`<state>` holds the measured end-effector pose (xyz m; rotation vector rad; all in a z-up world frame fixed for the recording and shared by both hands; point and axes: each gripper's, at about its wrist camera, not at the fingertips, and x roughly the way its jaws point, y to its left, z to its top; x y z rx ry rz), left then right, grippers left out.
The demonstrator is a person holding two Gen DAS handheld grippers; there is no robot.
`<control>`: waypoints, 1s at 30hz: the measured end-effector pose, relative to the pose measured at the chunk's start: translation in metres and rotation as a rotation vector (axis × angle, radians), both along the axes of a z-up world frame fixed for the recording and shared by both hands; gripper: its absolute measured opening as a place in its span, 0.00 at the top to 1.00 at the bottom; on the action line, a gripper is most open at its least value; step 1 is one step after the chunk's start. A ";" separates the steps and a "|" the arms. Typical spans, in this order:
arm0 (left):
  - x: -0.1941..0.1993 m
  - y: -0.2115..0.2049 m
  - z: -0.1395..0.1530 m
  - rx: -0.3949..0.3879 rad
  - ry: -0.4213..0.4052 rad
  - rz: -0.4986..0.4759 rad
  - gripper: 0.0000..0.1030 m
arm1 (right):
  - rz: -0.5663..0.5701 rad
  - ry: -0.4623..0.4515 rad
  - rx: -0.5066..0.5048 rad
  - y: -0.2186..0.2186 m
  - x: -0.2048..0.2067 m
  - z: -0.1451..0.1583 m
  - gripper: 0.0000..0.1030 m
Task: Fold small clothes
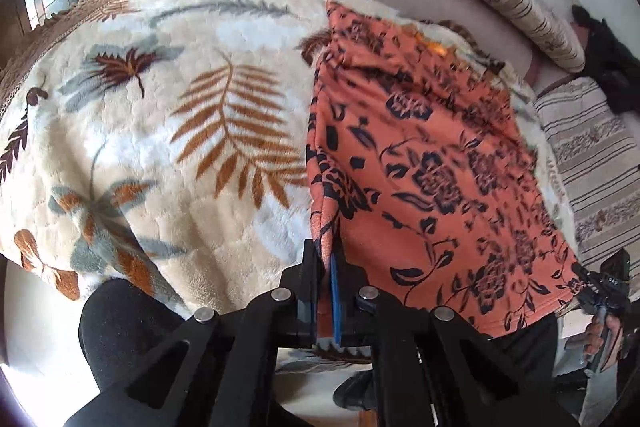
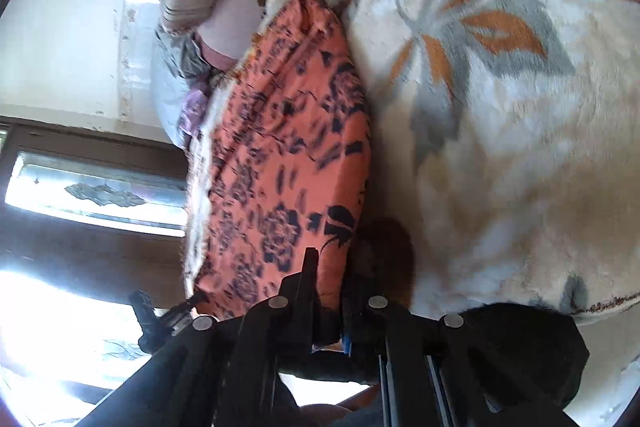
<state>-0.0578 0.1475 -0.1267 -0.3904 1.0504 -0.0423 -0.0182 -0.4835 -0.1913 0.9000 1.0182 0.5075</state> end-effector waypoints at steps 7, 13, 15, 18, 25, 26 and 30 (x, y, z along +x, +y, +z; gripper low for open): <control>0.012 0.007 -0.066 -0.013 0.210 0.037 0.95 | 0.019 0.147 -0.022 0.006 0.011 -0.049 0.91; 0.036 0.000 -0.004 -0.013 0.055 -0.014 0.95 | 0.038 0.045 0.029 0.013 0.037 -0.009 0.91; 0.064 0.002 0.027 -0.032 -0.032 -0.028 0.95 | 0.042 -0.026 0.058 0.015 0.069 0.016 0.91; 0.129 0.013 0.068 -0.066 -0.158 -0.015 0.95 | 0.021 -0.155 0.092 0.019 0.141 0.060 0.91; 0.308 0.014 0.029 0.083 -0.143 0.084 0.30 | -0.116 -0.122 -0.050 0.034 0.316 0.047 0.72; 0.325 0.013 0.007 0.138 -0.063 0.098 0.23 | -0.123 -0.029 -0.101 0.039 0.330 0.026 0.62; 0.335 0.023 -0.031 0.101 0.037 0.091 0.26 | -0.167 -0.037 -0.153 0.043 0.313 0.013 0.34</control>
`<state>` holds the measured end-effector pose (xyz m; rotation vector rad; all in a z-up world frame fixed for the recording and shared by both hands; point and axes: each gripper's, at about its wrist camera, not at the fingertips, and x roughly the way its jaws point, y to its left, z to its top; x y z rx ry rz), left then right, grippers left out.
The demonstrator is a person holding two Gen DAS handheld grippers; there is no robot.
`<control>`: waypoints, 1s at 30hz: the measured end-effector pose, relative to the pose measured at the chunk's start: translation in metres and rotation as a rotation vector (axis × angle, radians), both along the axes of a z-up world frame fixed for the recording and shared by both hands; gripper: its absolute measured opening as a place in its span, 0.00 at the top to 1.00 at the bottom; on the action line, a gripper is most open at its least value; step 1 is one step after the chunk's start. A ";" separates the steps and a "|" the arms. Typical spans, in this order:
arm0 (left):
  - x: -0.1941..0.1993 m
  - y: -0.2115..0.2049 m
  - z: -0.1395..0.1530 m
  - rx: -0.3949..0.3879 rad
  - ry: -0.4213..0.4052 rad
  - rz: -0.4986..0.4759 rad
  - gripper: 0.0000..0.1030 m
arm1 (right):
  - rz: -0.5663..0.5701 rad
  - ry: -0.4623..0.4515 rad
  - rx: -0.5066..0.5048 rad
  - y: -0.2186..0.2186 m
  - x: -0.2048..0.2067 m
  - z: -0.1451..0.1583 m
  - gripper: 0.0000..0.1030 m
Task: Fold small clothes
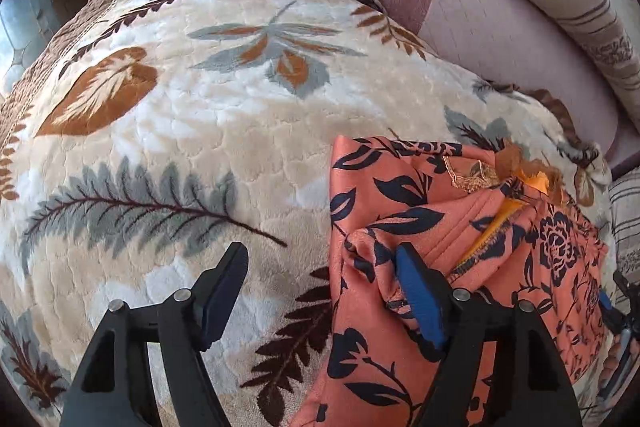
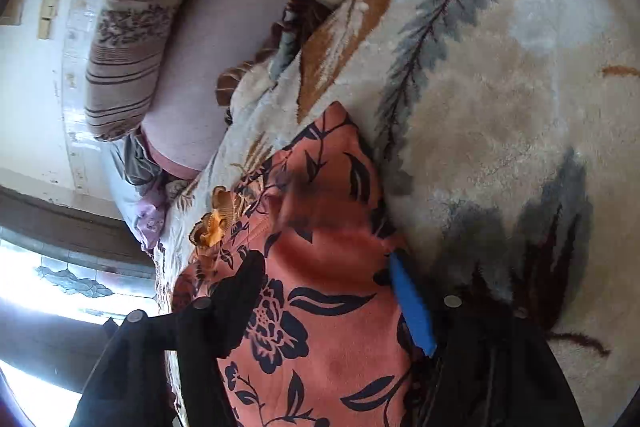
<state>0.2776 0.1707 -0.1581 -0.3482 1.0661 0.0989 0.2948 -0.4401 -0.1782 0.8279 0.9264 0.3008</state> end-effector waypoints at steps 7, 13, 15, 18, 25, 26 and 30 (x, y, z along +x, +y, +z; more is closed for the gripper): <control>-0.087 0.021 0.036 -0.018 -0.154 0.026 0.22 | 0.025 -0.071 -0.111 -0.016 -0.086 0.023 0.13; -0.097 -0.018 -0.016 -0.056 -0.006 -0.104 0.22 | 0.183 0.031 -0.158 0.010 -0.071 -0.014 0.13; -0.087 -0.033 -0.029 0.014 0.026 -0.106 0.22 | 0.178 0.044 -0.207 0.022 -0.059 -0.018 0.13; -0.071 -0.053 -0.025 0.070 0.031 -0.160 0.57 | 0.250 0.112 -0.261 0.044 -0.042 -0.018 0.52; -0.081 -0.061 0.031 0.034 -0.027 -0.147 0.85 | 0.259 0.073 -0.244 0.054 -0.051 0.034 0.85; -0.095 -0.060 0.045 0.016 -0.059 -0.153 0.85 | 0.272 0.049 -0.240 0.054 -0.060 0.049 0.85; -0.168 -0.050 0.075 -0.034 -0.125 -0.142 0.85 | 0.358 -0.009 -0.255 0.054 -0.116 0.088 0.87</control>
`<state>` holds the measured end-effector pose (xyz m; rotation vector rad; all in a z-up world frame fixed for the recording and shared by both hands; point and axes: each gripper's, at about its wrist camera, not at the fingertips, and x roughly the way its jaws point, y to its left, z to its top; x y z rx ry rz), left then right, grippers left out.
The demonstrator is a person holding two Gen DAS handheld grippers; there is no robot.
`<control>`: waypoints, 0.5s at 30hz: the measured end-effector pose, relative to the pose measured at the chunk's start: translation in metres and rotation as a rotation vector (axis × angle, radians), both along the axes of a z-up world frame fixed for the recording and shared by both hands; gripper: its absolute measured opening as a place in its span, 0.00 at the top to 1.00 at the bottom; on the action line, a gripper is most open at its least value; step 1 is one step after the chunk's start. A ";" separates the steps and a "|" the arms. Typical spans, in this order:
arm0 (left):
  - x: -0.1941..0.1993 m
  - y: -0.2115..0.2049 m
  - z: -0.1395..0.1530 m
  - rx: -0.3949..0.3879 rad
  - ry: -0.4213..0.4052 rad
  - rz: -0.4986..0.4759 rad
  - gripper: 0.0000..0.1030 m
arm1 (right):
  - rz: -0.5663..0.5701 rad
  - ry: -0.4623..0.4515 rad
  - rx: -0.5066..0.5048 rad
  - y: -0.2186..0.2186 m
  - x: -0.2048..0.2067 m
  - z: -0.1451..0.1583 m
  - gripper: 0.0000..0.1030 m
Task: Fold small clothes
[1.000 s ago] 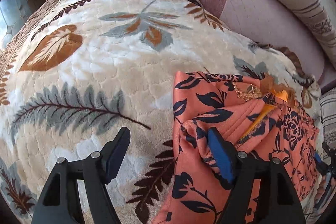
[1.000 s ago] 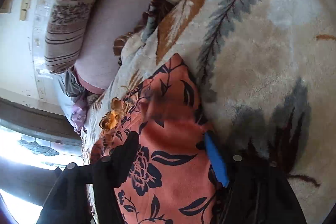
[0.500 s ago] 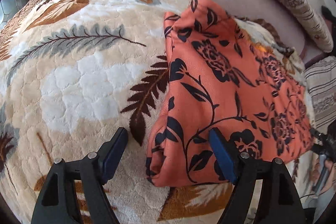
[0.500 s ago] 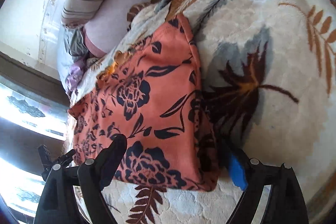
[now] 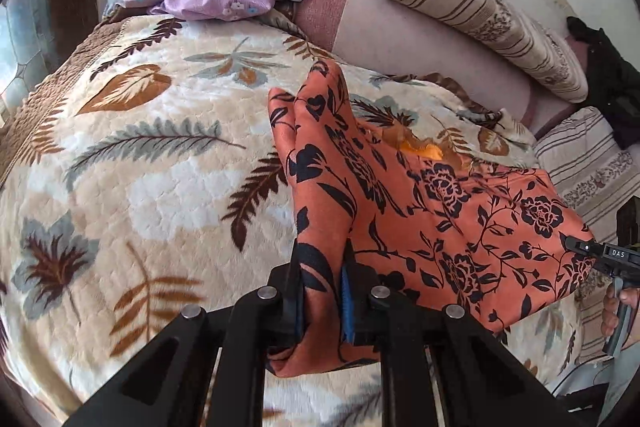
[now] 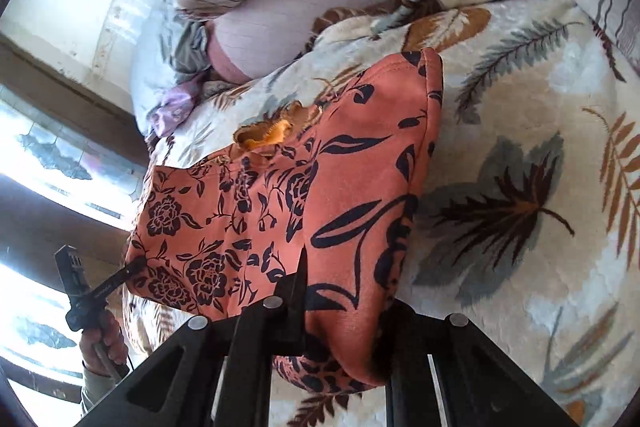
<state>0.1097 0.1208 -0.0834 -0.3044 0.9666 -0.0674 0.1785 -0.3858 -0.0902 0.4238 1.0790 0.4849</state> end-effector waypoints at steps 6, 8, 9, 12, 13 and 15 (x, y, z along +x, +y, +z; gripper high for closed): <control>-0.070 0.029 -0.104 -0.050 0.237 0.084 0.63 | -0.008 0.171 -0.027 -0.018 -0.077 -0.094 0.41; -0.082 0.032 -0.091 -0.046 0.159 0.074 0.58 | -0.068 0.141 0.024 -0.034 -0.096 -0.114 0.25; -0.081 0.033 -0.082 -0.009 0.183 0.082 0.46 | -0.095 0.116 0.075 -0.041 -0.103 -0.109 0.25; -0.074 0.039 -0.053 0.067 0.088 0.090 0.40 | -0.168 0.083 0.137 -0.061 -0.108 -0.094 0.24; -0.068 0.041 -0.047 0.084 0.075 0.083 0.40 | -0.183 0.067 0.119 -0.065 -0.106 -0.089 0.24; -0.052 0.041 -0.040 0.084 0.056 0.068 0.40 | -0.217 0.053 0.108 -0.072 -0.099 -0.082 0.23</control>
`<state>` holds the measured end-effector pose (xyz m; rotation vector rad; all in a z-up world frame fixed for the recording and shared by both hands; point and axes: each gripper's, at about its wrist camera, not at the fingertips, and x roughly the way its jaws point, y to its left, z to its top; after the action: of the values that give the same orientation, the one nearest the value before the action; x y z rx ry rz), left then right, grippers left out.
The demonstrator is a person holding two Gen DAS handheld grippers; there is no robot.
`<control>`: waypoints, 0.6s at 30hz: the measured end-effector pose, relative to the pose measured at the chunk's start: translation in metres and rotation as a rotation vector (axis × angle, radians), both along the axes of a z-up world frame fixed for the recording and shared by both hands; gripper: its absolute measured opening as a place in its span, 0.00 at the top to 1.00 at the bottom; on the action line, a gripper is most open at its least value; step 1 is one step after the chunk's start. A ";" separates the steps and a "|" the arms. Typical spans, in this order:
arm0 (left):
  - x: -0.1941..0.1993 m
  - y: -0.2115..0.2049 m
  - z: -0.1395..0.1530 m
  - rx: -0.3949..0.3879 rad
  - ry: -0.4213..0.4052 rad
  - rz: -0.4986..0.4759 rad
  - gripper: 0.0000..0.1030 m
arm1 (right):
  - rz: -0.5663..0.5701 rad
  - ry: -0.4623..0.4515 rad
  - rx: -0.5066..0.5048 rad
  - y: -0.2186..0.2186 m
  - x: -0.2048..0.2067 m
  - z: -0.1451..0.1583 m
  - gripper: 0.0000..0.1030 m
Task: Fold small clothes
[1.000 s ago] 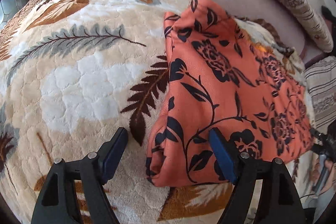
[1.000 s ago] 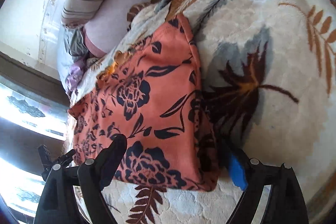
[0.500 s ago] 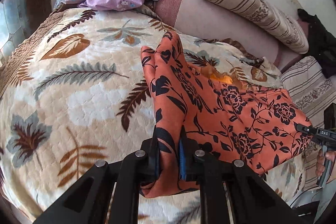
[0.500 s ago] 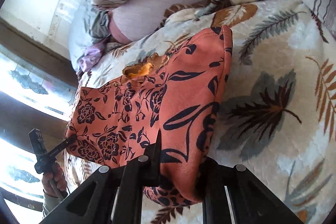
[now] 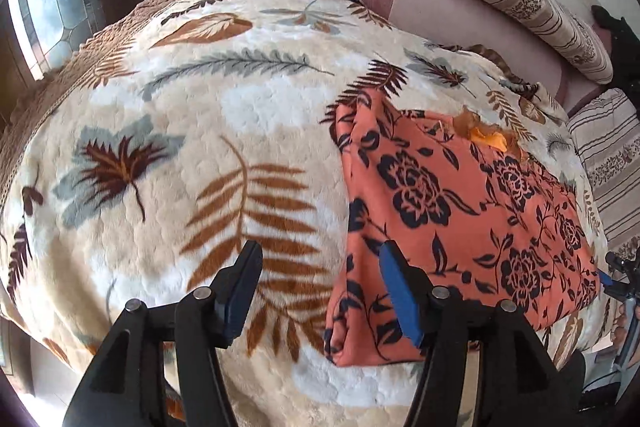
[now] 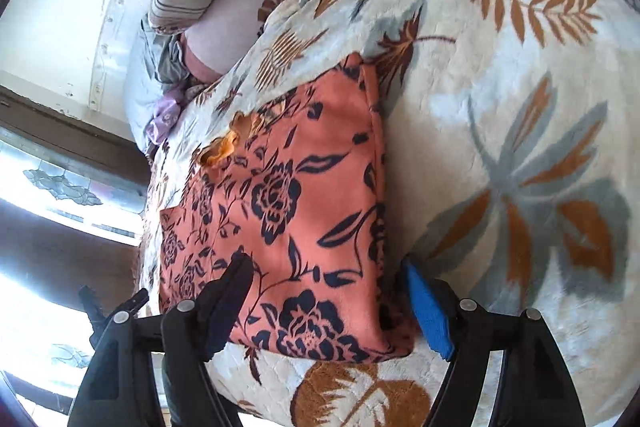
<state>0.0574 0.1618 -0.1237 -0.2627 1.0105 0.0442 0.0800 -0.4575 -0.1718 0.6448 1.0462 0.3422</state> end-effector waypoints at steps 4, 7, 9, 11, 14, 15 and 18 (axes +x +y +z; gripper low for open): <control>0.042 -0.008 0.000 0.008 -0.030 -0.077 0.40 | 0.004 -0.021 -0.015 0.006 0.029 0.009 0.23; 0.076 -0.021 -0.005 0.083 -0.028 -0.130 0.40 | 0.019 -0.016 -0.033 0.013 0.052 0.007 0.23; 0.095 -0.028 -0.012 0.121 -0.024 -0.162 0.40 | 0.032 -0.017 -0.035 0.015 0.061 0.004 0.23; 0.109 -0.029 -0.022 0.141 0.009 -0.165 0.40 | 0.038 -0.012 -0.050 0.019 0.070 0.004 0.23; 0.117 -0.026 -0.032 0.136 0.014 -0.147 0.43 | 0.016 -0.009 -0.066 0.016 0.085 0.002 0.23; 0.118 -0.025 -0.033 0.135 0.010 -0.140 0.46 | 0.009 -0.007 -0.070 0.014 0.091 0.002 0.23; 0.119 -0.024 -0.035 0.133 0.002 -0.130 0.60 | 0.020 -0.005 -0.115 0.019 0.113 0.000 0.23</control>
<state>0.1767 0.1383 -0.1584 -0.0748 1.0204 -0.0065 0.1926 -0.4385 -0.1723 0.5307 1.0601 0.2988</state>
